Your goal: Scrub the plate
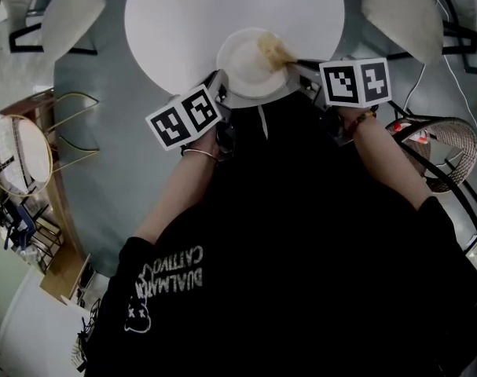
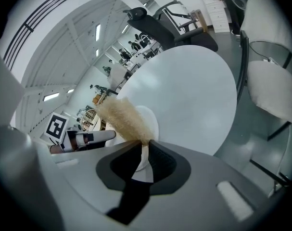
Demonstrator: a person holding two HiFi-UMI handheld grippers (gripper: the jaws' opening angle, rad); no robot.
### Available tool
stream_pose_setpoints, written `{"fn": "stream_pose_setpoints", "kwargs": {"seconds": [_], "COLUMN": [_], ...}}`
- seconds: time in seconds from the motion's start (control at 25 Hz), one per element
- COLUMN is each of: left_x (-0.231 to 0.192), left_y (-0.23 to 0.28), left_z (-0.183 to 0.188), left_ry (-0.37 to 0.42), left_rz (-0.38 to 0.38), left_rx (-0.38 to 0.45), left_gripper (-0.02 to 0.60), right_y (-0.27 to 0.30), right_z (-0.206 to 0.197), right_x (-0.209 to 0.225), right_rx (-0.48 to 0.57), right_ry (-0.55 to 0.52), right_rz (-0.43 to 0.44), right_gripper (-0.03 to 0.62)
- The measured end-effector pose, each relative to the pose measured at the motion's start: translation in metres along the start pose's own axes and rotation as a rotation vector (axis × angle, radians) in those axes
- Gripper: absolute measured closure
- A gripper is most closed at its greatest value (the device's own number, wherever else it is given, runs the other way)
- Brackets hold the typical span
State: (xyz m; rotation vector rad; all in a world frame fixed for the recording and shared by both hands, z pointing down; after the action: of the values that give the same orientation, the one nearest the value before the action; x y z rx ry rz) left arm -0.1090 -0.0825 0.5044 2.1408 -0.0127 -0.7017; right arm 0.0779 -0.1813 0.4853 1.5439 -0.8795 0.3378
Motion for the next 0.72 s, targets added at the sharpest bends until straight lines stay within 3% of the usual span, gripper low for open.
{"fn": "stream_pose_setpoints", "kwargs": {"seconds": [0.16,0.24,0.4,0.56,0.72], "left_x": [-0.015,-0.023,-0.034,-0.039,-0.040], "left_y": [-0.002,-0.002,-0.003,-0.003,-0.007], "left_z": [0.008,0.012,0.016,0.018,0.019], "left_ry": [0.019,-0.009,-0.096,-0.125,-0.138], "left_rz": [-0.035,-0.048,-0.088,-0.120,-0.168], "left_rx": [-0.009,-0.009,0.001,0.008,0.020], "left_gripper": [0.541,0.542,0.546,0.546,0.554], "right_y": [0.004,0.009,0.028,0.050,0.067], "right_z": [0.004,0.005,0.000,-0.011,-0.027], "right_x": [-0.024,-0.041,-0.068,-0.085,-0.102], "right_rx": [0.046,0.049,0.026,-0.021,-0.081], "right_ry": [0.001,-0.018,-0.094,-0.145,-0.210], "right_rz": [-0.040,-0.055,-0.117,-0.178,-0.186], "right_gripper": [0.549,0.549,0.549,0.549,0.549]}}
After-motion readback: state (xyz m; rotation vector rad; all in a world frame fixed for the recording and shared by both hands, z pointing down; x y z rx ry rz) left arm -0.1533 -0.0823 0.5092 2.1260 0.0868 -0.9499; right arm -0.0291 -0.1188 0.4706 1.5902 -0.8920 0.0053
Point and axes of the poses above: the fingertips, and each gripper's own axes: y forward along the fingers, x to its right, z out of its top, the point moved 6 cm from there along -y, backward along the fingers, and after that the axes turned 11 degrees about y, right-handed, at the moved point
